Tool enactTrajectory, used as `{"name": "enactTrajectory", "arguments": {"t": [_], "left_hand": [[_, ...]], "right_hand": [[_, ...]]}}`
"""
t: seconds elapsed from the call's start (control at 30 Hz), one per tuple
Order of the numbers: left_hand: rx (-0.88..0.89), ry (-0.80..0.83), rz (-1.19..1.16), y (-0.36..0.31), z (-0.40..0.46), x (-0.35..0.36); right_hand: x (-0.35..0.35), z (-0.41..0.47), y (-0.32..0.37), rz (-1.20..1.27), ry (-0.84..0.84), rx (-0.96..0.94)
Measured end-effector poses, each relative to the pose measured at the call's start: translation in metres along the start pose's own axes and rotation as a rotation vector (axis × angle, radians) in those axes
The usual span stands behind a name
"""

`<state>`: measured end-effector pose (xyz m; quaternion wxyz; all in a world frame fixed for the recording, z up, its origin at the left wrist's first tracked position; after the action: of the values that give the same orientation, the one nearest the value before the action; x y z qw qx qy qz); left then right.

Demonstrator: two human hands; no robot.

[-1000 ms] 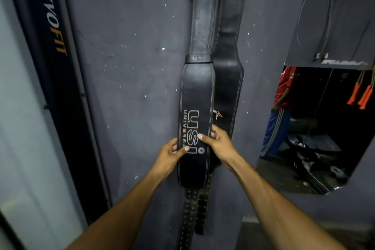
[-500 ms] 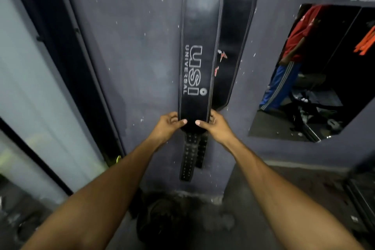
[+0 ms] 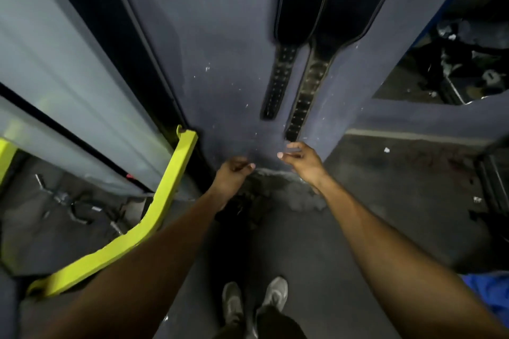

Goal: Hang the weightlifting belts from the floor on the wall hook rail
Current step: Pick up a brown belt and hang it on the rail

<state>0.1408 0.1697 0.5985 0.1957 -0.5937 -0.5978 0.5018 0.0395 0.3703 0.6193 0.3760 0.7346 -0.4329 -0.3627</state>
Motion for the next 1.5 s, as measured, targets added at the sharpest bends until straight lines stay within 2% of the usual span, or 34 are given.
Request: {"name": "enactTrajectory", "arguments": {"t": [0.3,0.43,0.6,0.83,1.1,1.2,1.3,1.5], "left_hand": [[-0.2,-0.024,0.034,0.093,0.023,-0.012],[-0.263,-0.026,0.115,0.124,0.047,-0.007],[-0.372,-0.019,0.091,0.171,0.083,0.012],[-0.498,0.019,0.082,0.251,0.153,0.042],[-0.613,0.112,0.062,0.426,0.253,0.1],[-0.651,0.043,-0.049,0.487,0.288,0.115],[-0.667,0.055,-0.088,0.549,0.323,0.139],[-0.522,0.324,0.392,0.633,0.376,0.192]], "right_hand": [[0.053,0.027,-0.066,0.043,0.055,0.119],[0.07,0.062,-0.1,0.018,0.11,0.187],[0.097,0.116,-0.154,-0.047,0.219,0.283],[0.138,0.2,-0.23,-0.055,0.236,0.376],[0.212,0.309,-0.393,-0.104,0.249,0.436],[0.239,0.349,-0.464,-0.125,0.238,0.456],[0.261,0.389,-0.528,-0.234,0.291,0.437],[0.292,0.436,-0.609,-0.519,0.377,0.395]]}}
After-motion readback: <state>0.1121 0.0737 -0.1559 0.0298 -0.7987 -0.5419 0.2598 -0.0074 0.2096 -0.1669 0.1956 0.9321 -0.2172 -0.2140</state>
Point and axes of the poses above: each hand's wrist, its own z-axis towards the middle knuckle, its own x-axis out of the palm, y = z × x, the point moved 9 cm from there along z, towards the middle knuckle, and after that the axes turned 9 degrees about z, right-handed, at the moved point
